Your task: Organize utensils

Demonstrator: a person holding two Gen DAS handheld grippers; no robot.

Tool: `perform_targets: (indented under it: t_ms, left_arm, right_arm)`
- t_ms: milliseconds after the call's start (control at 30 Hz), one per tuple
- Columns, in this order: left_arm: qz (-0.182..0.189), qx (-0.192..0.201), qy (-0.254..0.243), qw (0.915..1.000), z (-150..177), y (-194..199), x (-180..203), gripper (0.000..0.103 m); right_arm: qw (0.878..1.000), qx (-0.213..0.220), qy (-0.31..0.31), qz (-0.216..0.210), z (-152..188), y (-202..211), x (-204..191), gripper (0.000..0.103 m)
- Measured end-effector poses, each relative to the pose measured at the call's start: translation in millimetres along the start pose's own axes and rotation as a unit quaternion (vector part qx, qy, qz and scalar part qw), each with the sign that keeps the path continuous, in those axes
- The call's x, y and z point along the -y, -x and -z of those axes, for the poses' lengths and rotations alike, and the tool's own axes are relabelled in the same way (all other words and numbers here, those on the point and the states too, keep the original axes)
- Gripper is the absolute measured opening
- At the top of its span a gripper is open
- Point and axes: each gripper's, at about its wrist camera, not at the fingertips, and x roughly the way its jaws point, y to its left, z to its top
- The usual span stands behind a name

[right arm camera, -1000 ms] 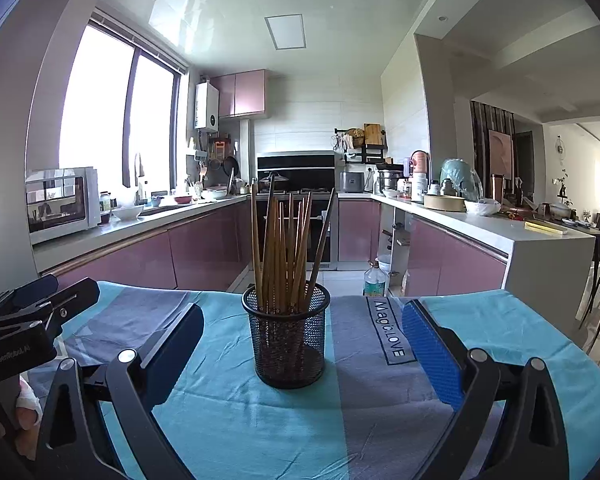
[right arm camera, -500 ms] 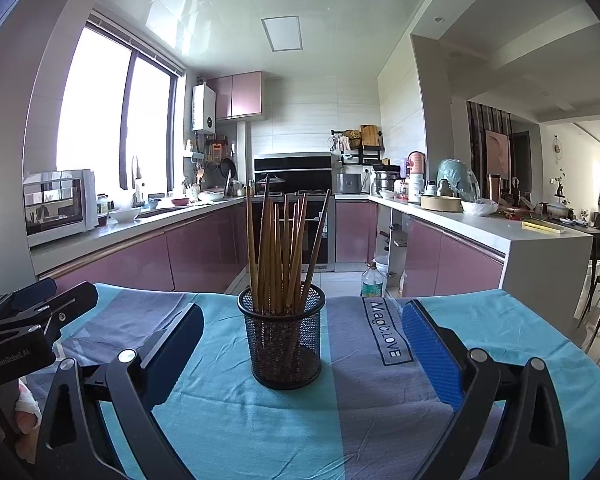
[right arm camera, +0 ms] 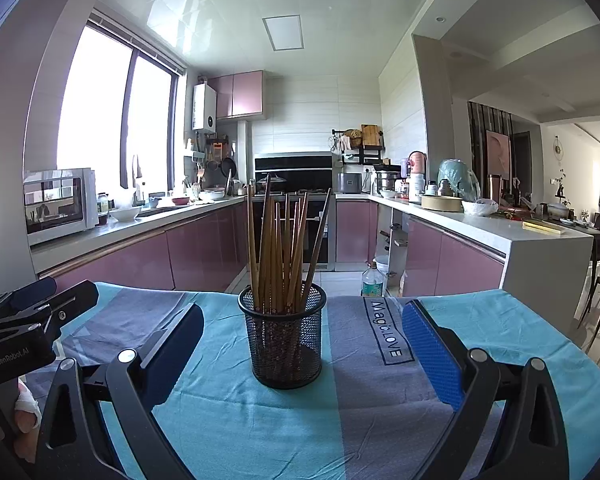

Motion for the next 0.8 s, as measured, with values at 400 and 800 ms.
perform_targets:
  t_ms: [400,800]
  left_arm:
    - [-0.002,0.0,-0.001,1.0,0.2,-0.3,0.2,0.097]
    - [-0.002,-0.001,0.0,1.0,0.1,-0.4,0.2,0.097]
  right_arm:
    - [1.0,-0.002,-0.002,0.001,0.7,0.1,1.7,0.096]
    - [1.0,0.0,-0.002,0.004,0.8,0.9,2.2,0.096]
